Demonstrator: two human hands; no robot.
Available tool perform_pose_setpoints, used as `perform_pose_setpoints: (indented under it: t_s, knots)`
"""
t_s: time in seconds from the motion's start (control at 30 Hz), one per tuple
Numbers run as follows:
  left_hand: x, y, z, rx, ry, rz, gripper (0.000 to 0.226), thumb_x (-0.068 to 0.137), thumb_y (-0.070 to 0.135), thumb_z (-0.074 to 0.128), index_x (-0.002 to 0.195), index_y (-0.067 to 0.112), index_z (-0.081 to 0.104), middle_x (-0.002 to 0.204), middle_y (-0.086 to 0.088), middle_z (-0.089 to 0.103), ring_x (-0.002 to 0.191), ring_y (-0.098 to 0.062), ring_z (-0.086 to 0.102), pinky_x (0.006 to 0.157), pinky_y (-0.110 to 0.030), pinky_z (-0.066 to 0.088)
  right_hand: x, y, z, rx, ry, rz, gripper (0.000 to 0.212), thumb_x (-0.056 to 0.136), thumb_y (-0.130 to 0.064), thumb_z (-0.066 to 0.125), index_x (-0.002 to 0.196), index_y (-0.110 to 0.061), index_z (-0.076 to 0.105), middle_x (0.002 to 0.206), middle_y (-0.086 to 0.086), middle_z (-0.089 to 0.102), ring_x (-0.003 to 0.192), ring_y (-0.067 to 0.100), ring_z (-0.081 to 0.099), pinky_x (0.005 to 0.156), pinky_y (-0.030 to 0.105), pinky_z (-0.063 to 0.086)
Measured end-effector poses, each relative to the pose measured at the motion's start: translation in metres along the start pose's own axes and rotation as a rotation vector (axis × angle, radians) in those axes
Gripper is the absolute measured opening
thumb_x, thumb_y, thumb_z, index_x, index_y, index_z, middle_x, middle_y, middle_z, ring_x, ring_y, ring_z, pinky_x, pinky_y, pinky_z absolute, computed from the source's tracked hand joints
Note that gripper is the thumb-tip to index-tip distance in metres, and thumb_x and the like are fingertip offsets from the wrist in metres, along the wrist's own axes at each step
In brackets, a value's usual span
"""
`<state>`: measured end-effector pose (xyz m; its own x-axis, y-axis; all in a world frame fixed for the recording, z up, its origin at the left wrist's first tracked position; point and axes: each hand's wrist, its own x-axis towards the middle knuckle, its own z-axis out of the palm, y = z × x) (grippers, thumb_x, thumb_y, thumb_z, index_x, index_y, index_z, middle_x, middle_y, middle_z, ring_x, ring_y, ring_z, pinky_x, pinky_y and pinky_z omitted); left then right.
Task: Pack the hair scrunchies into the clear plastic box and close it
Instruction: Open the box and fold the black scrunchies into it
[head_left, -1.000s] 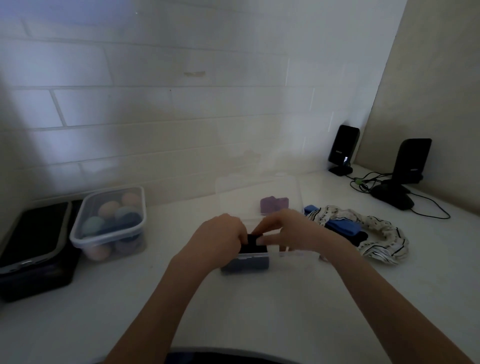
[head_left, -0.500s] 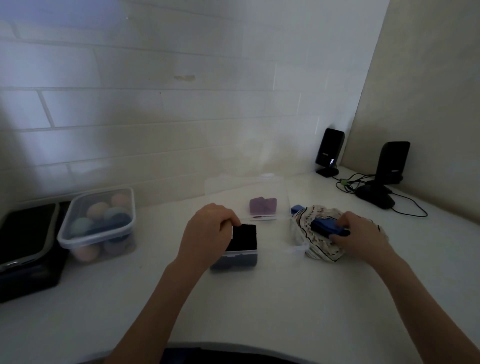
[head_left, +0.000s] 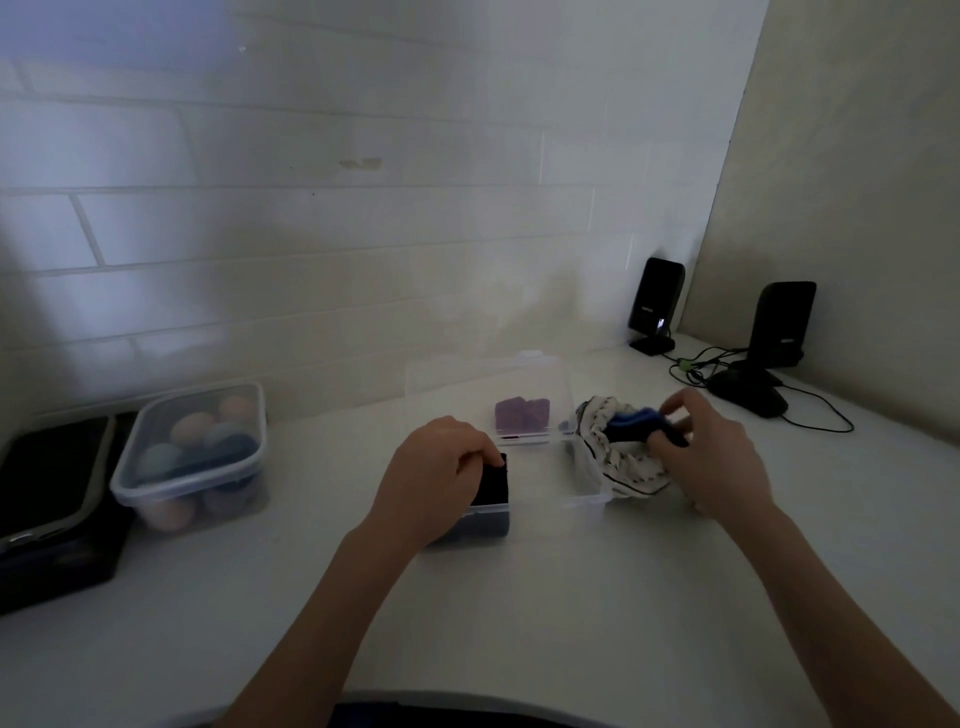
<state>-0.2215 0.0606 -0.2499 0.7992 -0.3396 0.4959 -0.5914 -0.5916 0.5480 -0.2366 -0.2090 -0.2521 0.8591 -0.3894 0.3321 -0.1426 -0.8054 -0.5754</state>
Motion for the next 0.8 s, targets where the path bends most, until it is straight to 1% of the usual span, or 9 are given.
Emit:
perform_pose_setpoints:
  t_s: [0.1, 0.2, 0.3, 0.4, 0.5, 0.57, 0.67, 0.73, 0.8]
  knots:
    - [0.004, 0.005, 0.002, -0.019, -0.008, 0.006, 0.033, 0.08, -0.005, 0.046, 0.082, 0.012, 0.075, 0.085, -0.003, 0.072, 0.078, -0.01, 0.054, 0.072, -0.013, 0.04, 0.009, -0.013, -0.008, 0.257, 0.04, -0.024, 0.022, 0.085, -0.016, 0.061, 0.105, -0.02, 0.055, 0.096, 0.002, 0.061, 0.072, 0.017, 0.061, 0.056, 0.026, 0.048]
    - [0.01, 0.009, 0.006, -0.023, -0.022, 0.025, 0.034, 0.081, -0.005, 0.046, 0.084, 0.013, 0.075, 0.088, -0.003, 0.072, 0.081, -0.01, 0.056, 0.079, -0.023, 0.046, 0.021, -0.023, -0.015, 0.4, 0.068, -0.031, 0.025, 0.083, -0.013, 0.062, 0.107, -0.02, 0.057, 0.101, 0.004, 0.062, 0.079, 0.017, 0.063, 0.057, 0.02, 0.047]
    - [0.015, 0.011, 0.011, -0.074, -0.007, 0.017, 0.033, 0.081, -0.002, 0.048, 0.087, 0.015, 0.075, 0.088, 0.0, 0.072, 0.083, -0.011, 0.058, 0.078, -0.026, 0.048, 0.024, -0.035, -0.023, 0.438, 0.115, -0.101, 0.023, 0.082, -0.013, 0.062, 0.104, -0.02, 0.059, 0.096, 0.0, 0.062, 0.079, 0.014, 0.06, 0.058, 0.02, 0.047]
    - [0.022, 0.025, 0.014, -0.221, 0.021, 0.025, 0.026, 0.083, 0.011, 0.057, 0.104, 0.019, 0.069, 0.1, 0.007, 0.067, 0.093, -0.007, 0.059, 0.086, -0.022, 0.046, 0.022, -0.054, -0.031, 0.494, 0.12, -0.2, 0.017, 0.081, -0.01, 0.063, 0.096, -0.018, 0.061, 0.085, -0.009, 0.061, 0.068, -0.001, 0.056, 0.057, 0.014, 0.049]
    - [0.034, 0.044, 0.017, -0.369, -0.073, -0.037, 0.057, 0.079, 0.033, 0.069, 0.131, 0.023, 0.049, 0.127, 0.013, 0.055, 0.111, 0.001, 0.053, 0.095, -0.014, 0.041, 0.021, -0.076, -0.033, 0.591, 0.053, -0.255, 0.011, 0.079, -0.015, 0.069, 0.087, -0.017, 0.063, 0.083, -0.004, 0.064, 0.075, 0.005, 0.061, 0.062, 0.017, 0.052]
    - [0.043, 0.056, 0.019, -0.475, -0.135, -0.087, 0.072, 0.073, 0.039, 0.074, 0.136, 0.027, 0.04, 0.126, 0.019, 0.051, 0.106, 0.008, 0.053, 0.09, -0.011, 0.042, 0.019, -0.092, -0.03, 0.644, -0.011, -0.264, 0.011, 0.077, -0.022, 0.072, 0.081, -0.019, 0.062, 0.079, -0.001, 0.064, 0.076, 0.015, 0.064, 0.062, 0.024, 0.053]
    - [0.053, 0.062, 0.021, -0.52, -0.108, -0.131, 0.05, 0.076, 0.031, 0.072, 0.121, 0.024, 0.053, 0.108, 0.012, 0.064, 0.095, 0.002, 0.062, 0.08, -0.016, 0.049, 0.011, -0.116, -0.024, 0.69, -0.069, -0.261, 0.02, 0.077, -0.031, 0.073, 0.084, -0.016, 0.063, 0.077, 0.002, 0.062, 0.071, 0.014, 0.063, 0.057, 0.023, 0.051]
    - [0.055, 0.054, 0.017, -0.596, -0.023, -0.158, 0.024, 0.081, 0.017, 0.068, 0.105, 0.015, 0.062, 0.094, 0.004, 0.07, 0.078, 0.0, 0.068, 0.068, -0.012, 0.051, 0.006, -0.127, -0.021, 0.749, -0.147, -0.231, 0.032, 0.08, -0.038, 0.068, 0.099, -0.013, 0.06, 0.084, 0.003, 0.062, 0.073, 0.014, 0.064, 0.065, 0.028, 0.058]
    - [0.054, 0.038, 0.009, -0.685, 0.075, -0.206, 0.018, 0.082, 0.01, 0.066, 0.1, 0.008, 0.065, 0.093, -0.006, 0.072, 0.074, -0.01, 0.071, 0.069, -0.019, 0.056, 0.003, -0.129, -0.021, 0.831, -0.23, -0.164, 0.039, 0.087, -0.043, 0.057, 0.108, -0.01, 0.054, 0.09, 0.005, 0.061, 0.074, 0.015, 0.066, 0.073, 0.035, 0.06]
